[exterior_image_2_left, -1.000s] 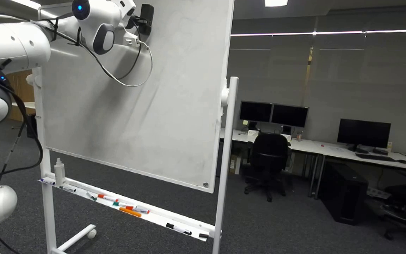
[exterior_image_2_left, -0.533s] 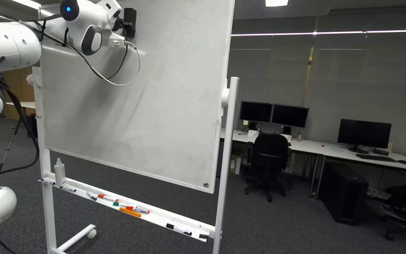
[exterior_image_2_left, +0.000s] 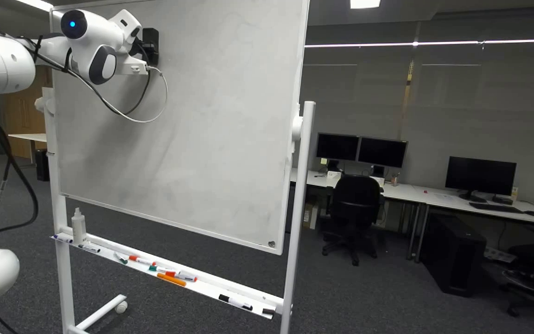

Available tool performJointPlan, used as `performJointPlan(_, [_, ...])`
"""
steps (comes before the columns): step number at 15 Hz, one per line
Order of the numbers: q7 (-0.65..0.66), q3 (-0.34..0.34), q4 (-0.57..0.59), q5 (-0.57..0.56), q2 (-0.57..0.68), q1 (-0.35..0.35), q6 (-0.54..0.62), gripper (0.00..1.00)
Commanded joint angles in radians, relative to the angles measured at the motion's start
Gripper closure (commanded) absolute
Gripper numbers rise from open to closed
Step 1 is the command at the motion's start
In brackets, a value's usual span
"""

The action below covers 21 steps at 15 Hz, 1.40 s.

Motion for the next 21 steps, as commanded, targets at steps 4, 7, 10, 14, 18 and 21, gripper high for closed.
performJointPlan(4, [0.038,0.211,-0.291,-0.047,-0.146,-0.206,0.082,0.69])
performJointPlan(7, [0.07,0.319,-0.373,-0.039,-0.196,-0.321,0.067,0.69])
performJointPlan(10, [0.134,0.421,-0.44,-0.055,-0.257,-0.44,0.021,0.69])
performJointPlan(14, [0.253,0.556,-0.494,-0.083,-0.329,-0.609,-0.073,0.69])
performJointPlan(18, [0.463,0.699,-0.498,-0.104,-0.39,-0.815,-0.25,0.69])
performJointPlan(21, [0.616,0.765,-0.487,-0.11,-0.427,-0.911,-0.406,0.69])
